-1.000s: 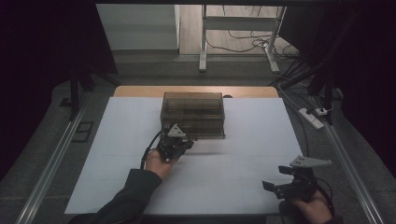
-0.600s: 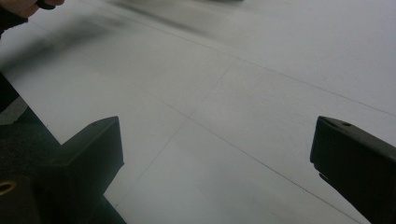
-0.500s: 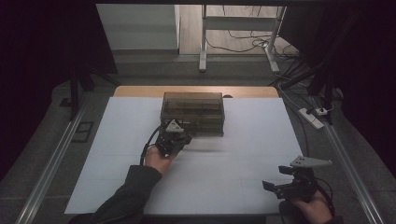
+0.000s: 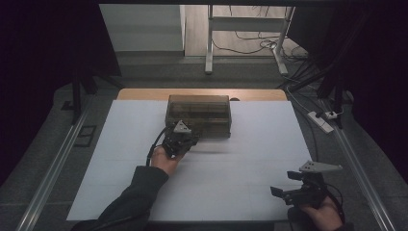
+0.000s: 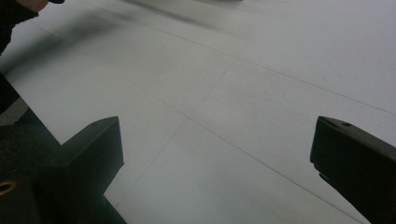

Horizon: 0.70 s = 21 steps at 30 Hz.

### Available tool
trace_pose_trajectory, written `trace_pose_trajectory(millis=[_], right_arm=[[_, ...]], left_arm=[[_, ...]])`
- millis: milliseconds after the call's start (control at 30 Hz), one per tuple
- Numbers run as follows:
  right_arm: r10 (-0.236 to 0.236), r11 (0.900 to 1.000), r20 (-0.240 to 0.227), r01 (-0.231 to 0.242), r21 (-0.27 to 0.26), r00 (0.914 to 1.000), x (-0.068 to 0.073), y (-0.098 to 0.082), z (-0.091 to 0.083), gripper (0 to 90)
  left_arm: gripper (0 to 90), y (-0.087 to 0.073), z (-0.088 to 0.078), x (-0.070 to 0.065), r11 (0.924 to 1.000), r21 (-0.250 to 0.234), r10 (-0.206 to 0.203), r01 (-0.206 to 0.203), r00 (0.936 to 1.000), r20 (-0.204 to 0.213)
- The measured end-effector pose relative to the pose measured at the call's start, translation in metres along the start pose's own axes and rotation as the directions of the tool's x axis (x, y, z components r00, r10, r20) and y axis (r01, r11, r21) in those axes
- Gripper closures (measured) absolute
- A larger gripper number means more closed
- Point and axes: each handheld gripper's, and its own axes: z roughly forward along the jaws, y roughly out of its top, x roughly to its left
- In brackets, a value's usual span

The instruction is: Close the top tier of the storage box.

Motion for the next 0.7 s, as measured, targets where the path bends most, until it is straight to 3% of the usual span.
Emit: trace_pose_trajectory(millis=[367,700], right_arm=[[0.002,1.000,0.000,-0.002,-0.001,1.0000,0.000,0.000,0.000,2.6],[0.004,1.000,0.001,-0.004,-0.001,1.0000,0.000,0.000,0.000,2.6]], left_arm=[[88.7,0.006,0.005,0.010,0.9999,0.000,-0.010,0.010,0.9998,-0.014],[88.7,0.008,0.008,0.025,0.9985,-0.007,-0.055,0.055,0.9981,-0.027]])
